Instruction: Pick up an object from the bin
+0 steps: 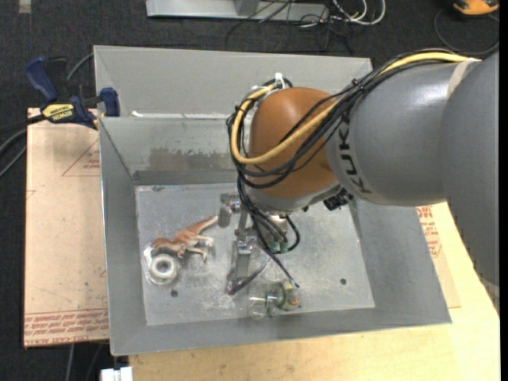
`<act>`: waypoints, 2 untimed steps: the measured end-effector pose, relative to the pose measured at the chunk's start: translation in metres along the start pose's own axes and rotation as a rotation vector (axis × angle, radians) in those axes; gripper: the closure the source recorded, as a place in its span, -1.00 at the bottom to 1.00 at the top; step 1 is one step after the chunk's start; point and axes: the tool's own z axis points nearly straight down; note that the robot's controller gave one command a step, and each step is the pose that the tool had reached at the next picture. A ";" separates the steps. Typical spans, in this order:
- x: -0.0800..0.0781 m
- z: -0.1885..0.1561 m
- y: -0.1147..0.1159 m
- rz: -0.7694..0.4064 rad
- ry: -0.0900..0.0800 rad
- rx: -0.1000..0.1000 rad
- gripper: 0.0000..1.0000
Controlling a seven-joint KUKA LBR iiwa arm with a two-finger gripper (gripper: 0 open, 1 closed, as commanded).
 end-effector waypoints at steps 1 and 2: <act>-0.002 -0.004 -0.001 0.004 -0.007 -0.001 -1.00; 0.023 0.082 -0.023 -0.089 0.007 0.001 -1.00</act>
Offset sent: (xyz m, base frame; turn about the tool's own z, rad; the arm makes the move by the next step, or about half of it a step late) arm -0.0219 -0.0222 -0.0773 -0.0904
